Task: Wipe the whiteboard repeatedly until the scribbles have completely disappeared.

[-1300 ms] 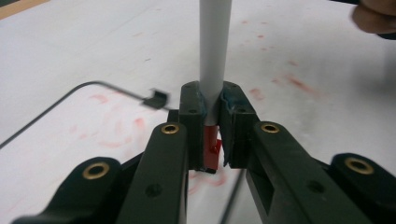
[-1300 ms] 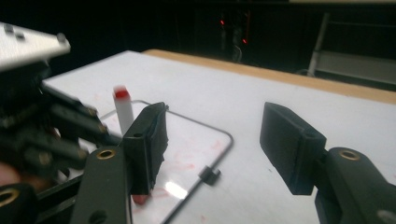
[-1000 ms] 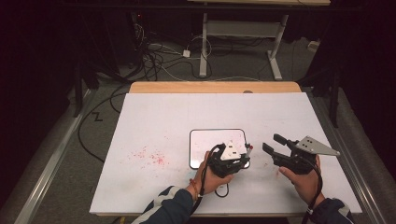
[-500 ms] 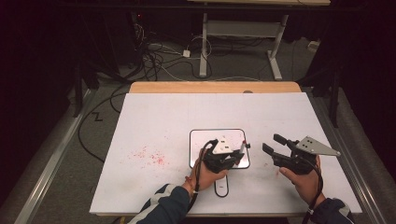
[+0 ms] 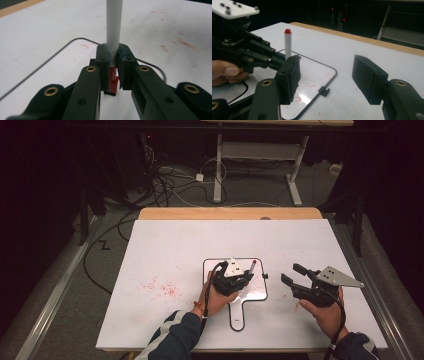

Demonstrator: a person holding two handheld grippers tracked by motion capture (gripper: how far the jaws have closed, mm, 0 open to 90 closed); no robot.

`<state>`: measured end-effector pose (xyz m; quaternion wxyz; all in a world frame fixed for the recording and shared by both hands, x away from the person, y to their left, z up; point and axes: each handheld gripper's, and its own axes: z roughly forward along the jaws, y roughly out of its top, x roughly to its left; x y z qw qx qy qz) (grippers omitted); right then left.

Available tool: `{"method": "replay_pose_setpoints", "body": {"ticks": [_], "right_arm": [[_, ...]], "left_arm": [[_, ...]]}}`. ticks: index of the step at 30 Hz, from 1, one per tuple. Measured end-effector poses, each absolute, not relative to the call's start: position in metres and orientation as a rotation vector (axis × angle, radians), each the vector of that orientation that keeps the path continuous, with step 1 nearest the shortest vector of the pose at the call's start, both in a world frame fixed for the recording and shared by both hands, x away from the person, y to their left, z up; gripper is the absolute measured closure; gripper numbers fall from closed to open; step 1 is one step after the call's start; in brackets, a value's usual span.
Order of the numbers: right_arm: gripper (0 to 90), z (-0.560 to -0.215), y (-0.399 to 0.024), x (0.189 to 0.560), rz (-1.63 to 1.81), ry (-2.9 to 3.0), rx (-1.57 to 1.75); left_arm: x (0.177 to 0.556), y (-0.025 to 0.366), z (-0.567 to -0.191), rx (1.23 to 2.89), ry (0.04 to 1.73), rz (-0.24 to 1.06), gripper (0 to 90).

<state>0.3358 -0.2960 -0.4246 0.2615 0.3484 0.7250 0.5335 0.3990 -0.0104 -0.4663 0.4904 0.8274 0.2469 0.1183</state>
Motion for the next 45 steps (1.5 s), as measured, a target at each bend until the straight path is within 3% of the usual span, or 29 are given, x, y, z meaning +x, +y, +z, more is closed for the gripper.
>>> {"method": "replay_pose_setpoints", "body": {"ticks": [13,22,31,39,45], "right_arm": [[39.9,-0.427,-0.294,0.336,1.445,1.983,0.932],[39.7,-0.428,-0.298,0.339,1.434,1.980,0.950],[39.8,-0.427,-0.300,0.339,1.431,1.970,0.950],[39.7,-0.426,-0.300,0.338,1.430,1.973,0.949],[39.6,-0.426,-0.299,0.338,1.432,1.977,0.946]], "left_arm": [[0.383,-0.052,-0.466,2.040,0.489,0.200,78.9],[0.405,-0.054,-0.464,2.037,0.561,0.210,78.9],[0.388,-0.070,-0.464,2.056,0.475,0.158,78.9],[0.404,-0.046,-0.463,2.044,0.573,0.169,78.9],[0.390,-0.039,-0.467,2.018,0.566,0.119,78.9]]}}
